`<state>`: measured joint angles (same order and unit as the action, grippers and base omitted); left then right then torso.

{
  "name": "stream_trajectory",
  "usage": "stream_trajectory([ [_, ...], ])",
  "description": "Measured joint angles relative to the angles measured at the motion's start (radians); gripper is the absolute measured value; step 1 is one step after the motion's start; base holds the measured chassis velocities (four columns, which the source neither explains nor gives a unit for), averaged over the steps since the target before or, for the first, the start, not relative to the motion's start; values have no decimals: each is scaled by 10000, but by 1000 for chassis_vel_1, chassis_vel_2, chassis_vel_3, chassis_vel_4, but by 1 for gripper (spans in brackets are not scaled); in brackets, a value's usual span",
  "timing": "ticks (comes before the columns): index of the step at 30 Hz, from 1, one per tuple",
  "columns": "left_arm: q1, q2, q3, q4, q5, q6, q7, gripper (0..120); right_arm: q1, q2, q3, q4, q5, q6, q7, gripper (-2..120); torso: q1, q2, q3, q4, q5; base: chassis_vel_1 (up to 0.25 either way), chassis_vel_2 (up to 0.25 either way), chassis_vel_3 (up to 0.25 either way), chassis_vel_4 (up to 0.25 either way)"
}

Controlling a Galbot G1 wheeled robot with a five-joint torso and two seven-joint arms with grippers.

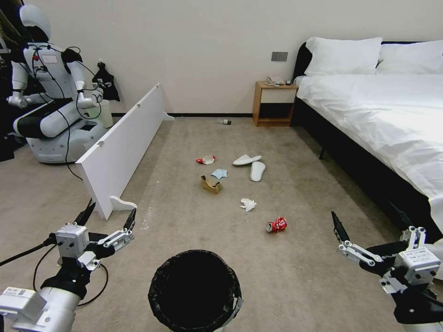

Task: Pick up the trash bin, then pick up the garbage from the floor and place it into the trash bin.

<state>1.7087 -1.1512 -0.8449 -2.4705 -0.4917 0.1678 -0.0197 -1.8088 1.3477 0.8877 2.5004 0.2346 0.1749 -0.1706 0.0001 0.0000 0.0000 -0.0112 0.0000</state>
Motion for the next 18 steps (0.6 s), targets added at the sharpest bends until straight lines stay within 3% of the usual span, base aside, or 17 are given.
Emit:
stream_trajectory([
  [12, 180, -188, -41, 32, 129, 7, 5, 100, 370, -259, -283, -294, 186, -157, 23, 100, 0, 0, 0, -1, 0, 0, 0, 0, 0],
  [18, 267, -224, 195, 338, 28, 578, -17, 100, 763, -482, -666, -1004, 245, -186, 68, 100, 0, 0, 0, -1, 0, 0, 0, 0, 0],
])
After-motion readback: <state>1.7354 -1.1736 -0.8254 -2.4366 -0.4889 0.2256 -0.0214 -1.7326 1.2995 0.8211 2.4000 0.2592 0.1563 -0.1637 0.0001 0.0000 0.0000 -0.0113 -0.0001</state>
